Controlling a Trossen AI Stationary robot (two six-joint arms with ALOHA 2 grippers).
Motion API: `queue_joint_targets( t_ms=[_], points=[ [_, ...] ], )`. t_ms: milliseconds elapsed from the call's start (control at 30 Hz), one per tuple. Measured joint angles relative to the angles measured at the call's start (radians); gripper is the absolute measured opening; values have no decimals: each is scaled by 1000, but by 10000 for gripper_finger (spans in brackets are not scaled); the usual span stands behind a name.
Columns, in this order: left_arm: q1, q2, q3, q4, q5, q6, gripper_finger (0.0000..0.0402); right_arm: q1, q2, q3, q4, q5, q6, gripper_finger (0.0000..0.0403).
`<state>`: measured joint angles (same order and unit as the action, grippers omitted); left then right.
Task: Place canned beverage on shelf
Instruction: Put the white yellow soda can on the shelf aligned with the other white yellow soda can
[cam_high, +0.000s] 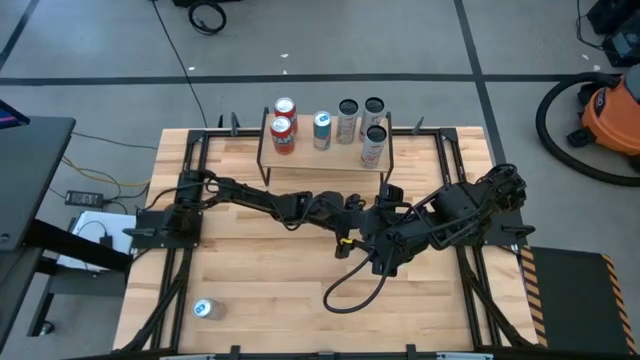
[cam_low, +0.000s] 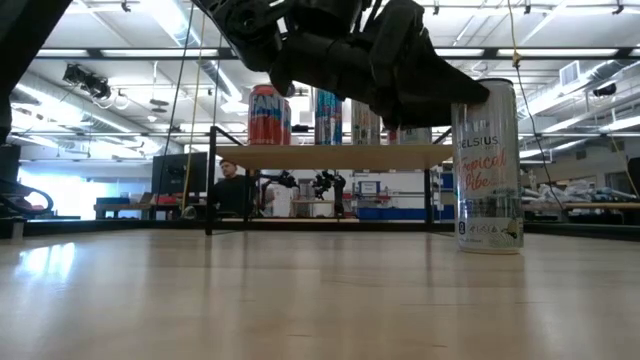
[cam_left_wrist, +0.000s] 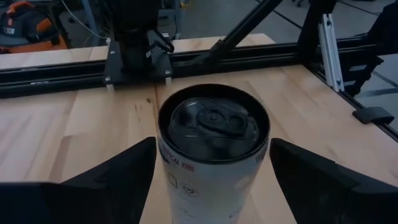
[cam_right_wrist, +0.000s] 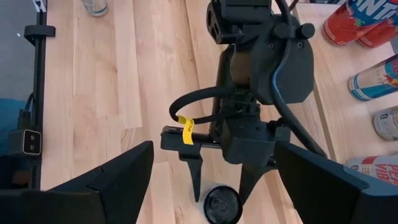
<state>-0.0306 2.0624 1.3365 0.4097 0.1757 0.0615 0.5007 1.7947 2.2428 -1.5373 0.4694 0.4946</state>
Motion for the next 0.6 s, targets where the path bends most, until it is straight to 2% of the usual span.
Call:
queue_joint_targets(
  t_ms=[167,600],
  points=[
    [1,0,0,23,0,2,305,0,0,0,2,0,0,343],
    [1,0,0,18,13,4,236,0,0,0,2,0,0,343]
  ],
)
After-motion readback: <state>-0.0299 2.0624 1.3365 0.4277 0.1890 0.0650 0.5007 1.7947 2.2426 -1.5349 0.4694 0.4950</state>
